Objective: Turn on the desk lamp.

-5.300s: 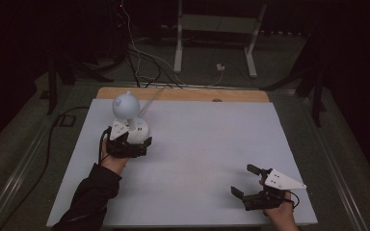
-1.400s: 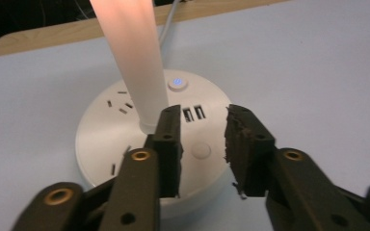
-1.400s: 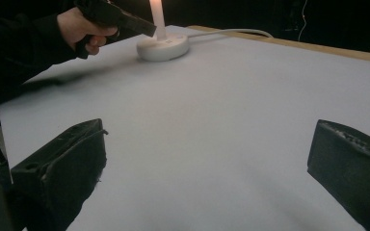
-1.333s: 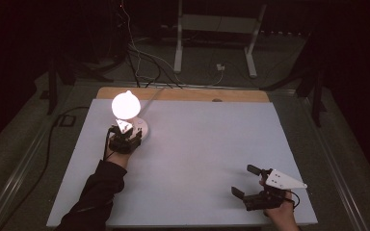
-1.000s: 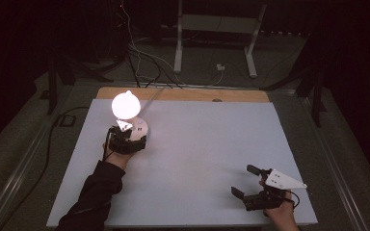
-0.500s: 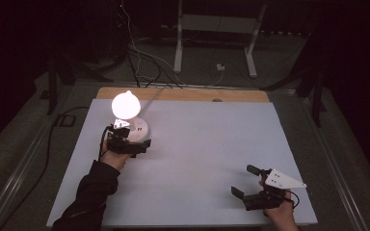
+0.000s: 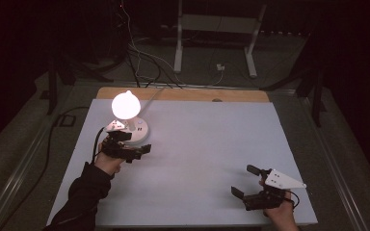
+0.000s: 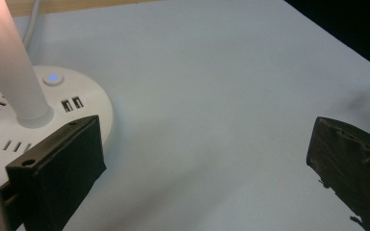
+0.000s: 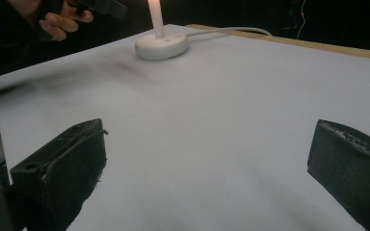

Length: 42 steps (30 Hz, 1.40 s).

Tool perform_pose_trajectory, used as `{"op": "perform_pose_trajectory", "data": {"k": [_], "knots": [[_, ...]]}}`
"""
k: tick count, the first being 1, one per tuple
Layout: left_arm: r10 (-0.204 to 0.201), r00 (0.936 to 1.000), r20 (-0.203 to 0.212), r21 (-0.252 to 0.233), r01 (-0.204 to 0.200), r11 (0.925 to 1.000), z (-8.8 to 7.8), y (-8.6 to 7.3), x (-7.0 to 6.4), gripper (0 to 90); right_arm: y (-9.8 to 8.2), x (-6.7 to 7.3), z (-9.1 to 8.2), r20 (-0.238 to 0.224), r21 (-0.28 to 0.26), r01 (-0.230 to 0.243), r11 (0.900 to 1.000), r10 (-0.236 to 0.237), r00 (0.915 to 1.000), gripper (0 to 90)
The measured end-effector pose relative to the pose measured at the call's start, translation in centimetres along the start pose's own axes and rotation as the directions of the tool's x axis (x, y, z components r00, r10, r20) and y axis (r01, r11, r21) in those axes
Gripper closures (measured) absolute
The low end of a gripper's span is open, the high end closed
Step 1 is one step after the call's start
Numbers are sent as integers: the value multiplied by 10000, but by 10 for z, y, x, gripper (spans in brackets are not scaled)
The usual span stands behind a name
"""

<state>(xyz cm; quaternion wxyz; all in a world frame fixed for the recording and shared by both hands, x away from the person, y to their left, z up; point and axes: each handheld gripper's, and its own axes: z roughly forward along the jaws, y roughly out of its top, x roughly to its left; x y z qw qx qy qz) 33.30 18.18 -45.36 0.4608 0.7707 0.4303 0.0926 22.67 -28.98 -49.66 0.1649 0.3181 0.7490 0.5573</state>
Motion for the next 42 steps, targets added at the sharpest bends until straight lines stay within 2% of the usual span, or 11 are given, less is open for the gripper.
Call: {"op": "perform_pose_trajectory", "data": {"k": [10, 24, 32, 39, 42], "knots": [[400, 9976, 565, -33, -398, 9992, -18, -16, -9, 3, 1, 1, 0, 29, 9, 95, 10000, -95, 10000, 0], [946, 9911, 934, -70, -944, 9955, -36, -43, -17, 2, 0, 2, 0, -2, 76, 72, 9999, -72, 10000, 0], [1192, 9894, 824, 165, -1209, 9925, -36, -61, -15, 2, 0, 2, 1, -28, 82, 97, 9999, -96, 9999, 0], [1386, 9846, 1067, 58, -1400, 9901, -39, -75, -14, 2, 0, 2, 1, -31, 98, 76, 9999, -76, 10000, 0], [1502, 9849, 865, 182, -1523, 9882, -40, -82, -13, 3, -1, 2, 2, -39, 165, 103, 9998, -102, 9999, 0]]}}
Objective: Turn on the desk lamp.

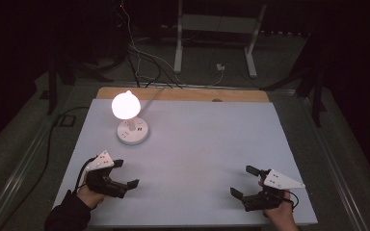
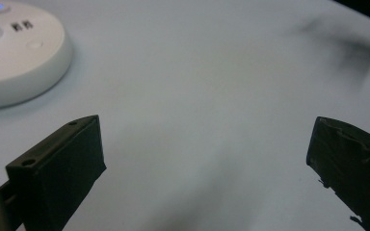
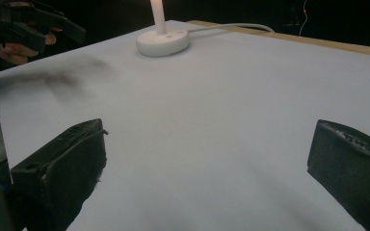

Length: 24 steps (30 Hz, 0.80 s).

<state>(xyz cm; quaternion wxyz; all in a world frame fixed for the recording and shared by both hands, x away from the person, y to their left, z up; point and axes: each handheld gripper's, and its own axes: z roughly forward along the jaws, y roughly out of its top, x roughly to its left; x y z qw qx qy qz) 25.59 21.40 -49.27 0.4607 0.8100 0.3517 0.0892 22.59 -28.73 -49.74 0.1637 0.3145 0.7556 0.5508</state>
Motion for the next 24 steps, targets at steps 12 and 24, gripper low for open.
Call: {"op": "perform_pose_trajectory", "data": {"k": [12, 24], "knots": [[374, 9993, -42, 458, -372, 9983, 1, -24, 3, 3, 0, 0, 1, -20, 51, -14, 10000, 14, 10000, 0], [352, 9994, 43, 515, -354, 9980, 3, -24, 5, 3, 0, 0, 1, -61, 41, 5, 10000, -4, 10000, 0]]}}
